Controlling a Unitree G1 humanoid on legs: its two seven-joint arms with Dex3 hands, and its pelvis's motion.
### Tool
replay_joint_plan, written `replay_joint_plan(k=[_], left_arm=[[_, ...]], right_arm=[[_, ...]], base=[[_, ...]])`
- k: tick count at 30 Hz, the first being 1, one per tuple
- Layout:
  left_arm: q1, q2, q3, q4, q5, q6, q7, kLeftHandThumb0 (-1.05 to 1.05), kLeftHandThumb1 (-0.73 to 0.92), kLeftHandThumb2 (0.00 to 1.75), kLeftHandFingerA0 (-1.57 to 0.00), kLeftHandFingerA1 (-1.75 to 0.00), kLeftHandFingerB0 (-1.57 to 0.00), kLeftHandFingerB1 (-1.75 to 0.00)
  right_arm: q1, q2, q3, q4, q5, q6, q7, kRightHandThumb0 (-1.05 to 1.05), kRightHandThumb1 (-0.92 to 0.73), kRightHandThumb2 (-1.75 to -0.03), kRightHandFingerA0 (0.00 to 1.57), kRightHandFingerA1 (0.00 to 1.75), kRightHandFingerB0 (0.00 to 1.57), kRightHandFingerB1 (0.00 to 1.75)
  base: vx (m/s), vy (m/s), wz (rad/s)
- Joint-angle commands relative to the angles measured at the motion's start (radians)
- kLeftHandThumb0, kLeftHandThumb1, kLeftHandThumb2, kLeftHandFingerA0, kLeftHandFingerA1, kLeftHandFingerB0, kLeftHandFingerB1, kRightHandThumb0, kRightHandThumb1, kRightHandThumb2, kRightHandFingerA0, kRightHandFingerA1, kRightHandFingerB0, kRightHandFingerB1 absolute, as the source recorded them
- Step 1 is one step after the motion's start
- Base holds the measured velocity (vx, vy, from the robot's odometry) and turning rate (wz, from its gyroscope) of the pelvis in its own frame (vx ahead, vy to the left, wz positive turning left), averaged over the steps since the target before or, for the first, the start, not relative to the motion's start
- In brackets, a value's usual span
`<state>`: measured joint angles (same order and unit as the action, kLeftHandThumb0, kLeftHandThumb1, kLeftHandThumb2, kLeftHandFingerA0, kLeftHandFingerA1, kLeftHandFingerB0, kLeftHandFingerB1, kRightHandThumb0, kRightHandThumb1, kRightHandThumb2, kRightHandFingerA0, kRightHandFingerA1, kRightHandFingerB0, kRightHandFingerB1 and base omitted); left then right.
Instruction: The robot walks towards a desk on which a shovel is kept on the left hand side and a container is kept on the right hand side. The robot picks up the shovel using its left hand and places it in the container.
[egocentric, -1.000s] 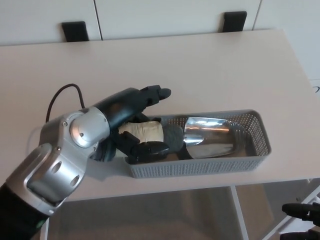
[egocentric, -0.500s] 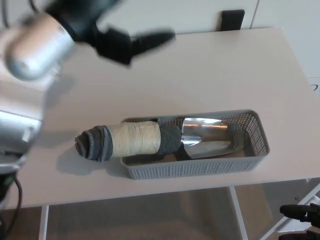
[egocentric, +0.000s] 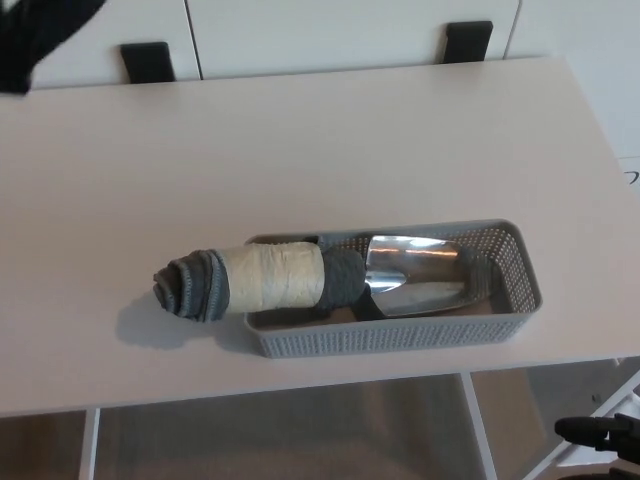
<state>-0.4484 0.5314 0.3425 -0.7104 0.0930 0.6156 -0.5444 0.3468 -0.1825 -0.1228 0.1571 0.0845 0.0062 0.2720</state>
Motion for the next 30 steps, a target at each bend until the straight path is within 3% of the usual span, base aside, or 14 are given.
replay_joint_plan(k=[1, 2, 3, 6, 7, 12, 13, 17, 21, 25, 26, 27, 28, 30], left_arm=[[0.686, -0.195, 0.588, -0.159, -0.54, -0.135, -0.417, -0.77, 0.49, 0.85, -0.02, -0.24, -0.07, -0.16], [0.817, -0.256, 0.631, -0.13, -0.595, -0.193, -0.482, -0.76, 0.47, 0.85, -0.02, -0.32, -0.08, -0.21], [0.891, -0.27, 0.651, -0.095, -0.621, -0.233, -0.554, -0.78, 0.49, 0.85, -0.04, -0.29, -0.08, -0.18], [1.044, -0.307, 0.706, -0.035, -0.67, -0.317, -0.687, -0.77, 0.48, 0.88, -0.06, -0.43, -0.01, -0.36], [1.095, -0.293, 0.746, 0.002, -0.699, -0.309, -0.764, -0.38, 0.24, 0.89, -0.02, -0.49, 0.0, -0.48], [1.149, -0.19, 0.835, 0.159, -0.762, -0.289, -0.958, -0.37, 0.25, 0.89, -0.02, -0.49, 0.0, -0.47], [1.157, -0.163, 0.84, 0.181, -0.766, -0.262, -0.981, -0.78, 0.54, 0.58, -0.21, -0.36, -0.17, -0.28], [1.181, -0.107, 0.839, 0.239, -0.787, -0.23, -1.048, -0.71, 0.56, 0.58, -0.22, -0.36, -0.21, -0.28], [1.231, -0.057, 0.73, 0.3, -0.738, -0.293, -1.07, -0.64, 0.54, 0.57, -0.19, -0.36, -0.21, -0.29], [1.246, -0.039, 0.639, 0.347, -0.7, -0.378, -1.07, -0.7, 0.57, 0.58, -0.22, -0.37, -0.22, -0.3], [1.237, -0.037, 0.609, 0.359, -0.678, -0.39, -1.07, -0.34, 0.27, 0.9, -0.09, -0.52, -0.06, -0.49], [1.238, -0.042, 0.576, 0.375, -0.658, -0.409, -1.07, -0.34, 0.28, 0.9, -0.09, -0.52, -0.07, -0.49], [1.242, -0.05, 0.548, 0.387, -0.635, -0.441, -1.07, -0.71, 0.6, 0.59, -0.23, -0.36, -0.22, -0.29], [1.243, -0.079, 0.454, 0.405, -0.531, -0.507, -1.054, -0.76, 0.66, 0.6, -0.22, -0.35, -0.22, -0.28]], right_arm=[[0.002, -0.025, -0.006, 0.044, 0.002, -0.016, 0.017, -0.46, -0.42, -0.53, 0.91, 0.47, 0.79, 0.46], [0.003, -0.023, -0.007, 0.055, 0.005, -0.023, 0.02, -0.45, -0.42, -0.53, 0.89, 0.48, 0.77, 0.47], [0.005, -0.024, -0.008, 0.063, 0.005, -0.028, 0.022, -0.46, -0.42, -0.53, 0.88, 0.48, 0.76, 0.47], [0.004, -0.02, -0.02, 0.072, 0.02, -0.009, 0.022, -0.45, -0.41, -0.53, 0.87, 0.48, 0.75, 0.47], [0.001, -0.02, -0.024, 0.082, 0.019, -0.005, 0.015, -0.44, -0.42, -0.53, 0.87, 0.48, 0.75, 0.47], [0.008, -0.019, -0.025, 0.107, 0.012, -0.02, 0.01, -0.44, -0.43, -0.54, 0.88, 0.48, 0.74, 0.47], [0.009, -0.022, -0.024, 0.109, 0.009, -0.022, 0.009, -0.44, -0.43, -0.54, 0.88, 0.48, 0.74, 0.47], [0.018, -0.026, -0.025, 0.112, 0.002, -0.028, 0.004, -0.46, -0.43, -0.53, 0.88, 0.48, 0.74, 0.47], [0.008, -0.028, -0.031, 0.135, 0.004, -0.029, 0.001, -0.45, -0.43, -0.53, 0.89, 0.49, 0.75, 0.47], [0.004, -0.027, -0.038, 0.143, 0.009, -0.03, -0.001, -0.43, -0.43, -0.53, 0.88, 0.48, 0.75, 0.47], [0.004, -0.027, -0.04, 0.146, 0.009, -0.032, -0.005, -0.43, -0.43, -0.54, 0.89, 0.48, 0.75, 0.47], [0.007, -0.027, -0.042, 0.149, 0.009, -0.036, -0.006, -0.43, -0.43, -0.53, 0.88, 0.48, 0.75, 0.47], [0.012, -0.026, -0.043, 0.148, 0.01, -0.034, -0.007, -0.42, -0.43, -0.54, 0.88, 0.48, 0.75, 0.47], [0.017, -0.027, -0.042, 0.153, 0.006, -0.041, -0.007, -0.43, -0.43, -0.53, 0.88, 0.48, 0.75, 0.47]], base=[[0.0, 0.0, 0.0], [0.0, 0.0, 0.0], [0.0, 0.0, 0.0], [0.0, 0.0, 0.0], [0.0, 0.0, 0.0], [0.0, 0.0, 0.0], [0.0, 0.0, 0.0], [0.0, 0.0, 0.0], [0.0, 0.0, 0.0], [0.0, 0.0, 0.0], [0.0, 0.0, 0.0], [0.0, 0.0, 0.0], [0.0, 0.0, 0.0], [0.0, 0.0, 0.0]])
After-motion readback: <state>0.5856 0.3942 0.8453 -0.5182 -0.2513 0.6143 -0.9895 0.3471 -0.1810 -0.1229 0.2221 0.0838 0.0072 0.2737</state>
